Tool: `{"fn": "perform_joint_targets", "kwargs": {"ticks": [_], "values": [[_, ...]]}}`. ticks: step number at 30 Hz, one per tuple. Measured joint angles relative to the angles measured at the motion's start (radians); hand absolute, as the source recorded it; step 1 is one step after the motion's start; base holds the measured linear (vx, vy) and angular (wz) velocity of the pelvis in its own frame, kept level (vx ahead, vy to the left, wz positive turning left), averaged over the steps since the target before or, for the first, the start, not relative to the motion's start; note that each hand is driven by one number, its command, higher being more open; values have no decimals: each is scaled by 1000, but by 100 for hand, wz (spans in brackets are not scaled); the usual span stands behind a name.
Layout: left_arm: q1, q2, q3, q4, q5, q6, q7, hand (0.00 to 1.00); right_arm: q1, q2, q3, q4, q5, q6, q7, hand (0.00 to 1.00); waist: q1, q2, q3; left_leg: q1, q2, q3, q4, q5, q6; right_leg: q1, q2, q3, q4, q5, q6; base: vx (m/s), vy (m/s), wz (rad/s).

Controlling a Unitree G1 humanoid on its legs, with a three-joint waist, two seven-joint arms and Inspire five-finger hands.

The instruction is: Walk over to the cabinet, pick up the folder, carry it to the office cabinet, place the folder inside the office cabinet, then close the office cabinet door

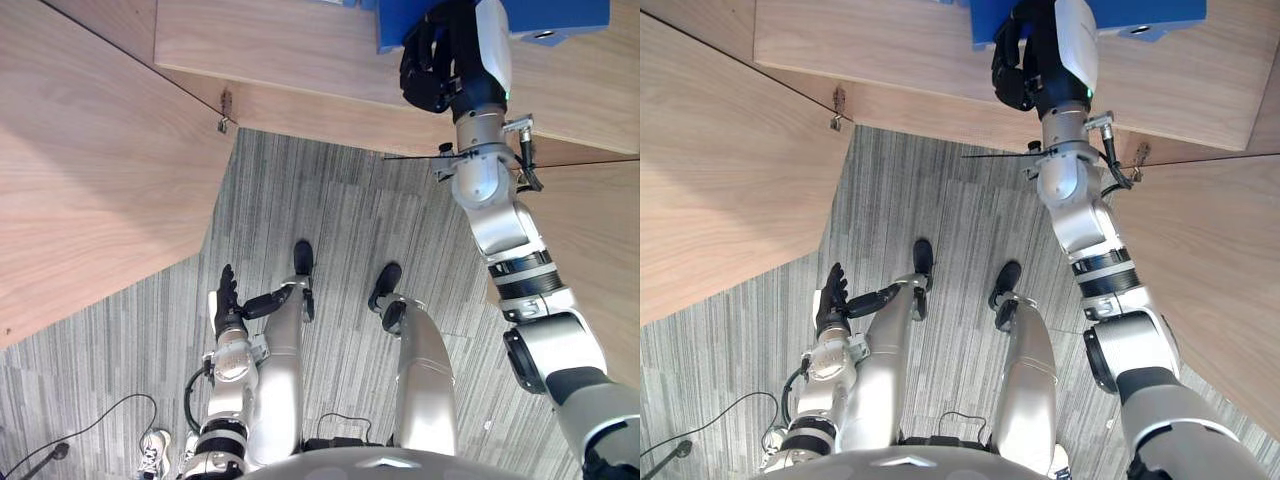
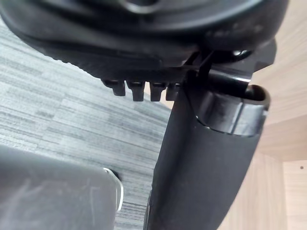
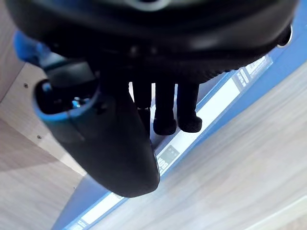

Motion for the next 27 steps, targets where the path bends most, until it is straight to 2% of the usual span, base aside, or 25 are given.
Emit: {"fn": "perform_joint_targets", "kwargs": {"ticks": [6,11,18,27], "values": [[0,-1,0,-2,1,0,0,100,69,15,-3,-146,-2,4,-35,0,-1,0,1,3,1,4,-1,0,0,3,0,1,-3,0,0,9,-11,0],[0,-6,1,-4,1,0,0,100,192,62,-4,-229,-20,1,-51,0,-1,0,1,15,2,5,-5,0,-1,15,2,2,-9,0,0,0,0,-1],[0,-8,7,-4,6,0,0,100,307,120,-2,-229,-85,-1,-36,0,-2,0,2,13,5,7,-7,-2,-2,15,5,3,-13,1,1,0,0,-1],[0,-9,9,-4,7,0,5,100,280,140,-19,-147,-83,0,-37,0,1,-1,2,12,1,6,-22,3,-6,8,4,1,-19,1,1,0,0,0]]}}
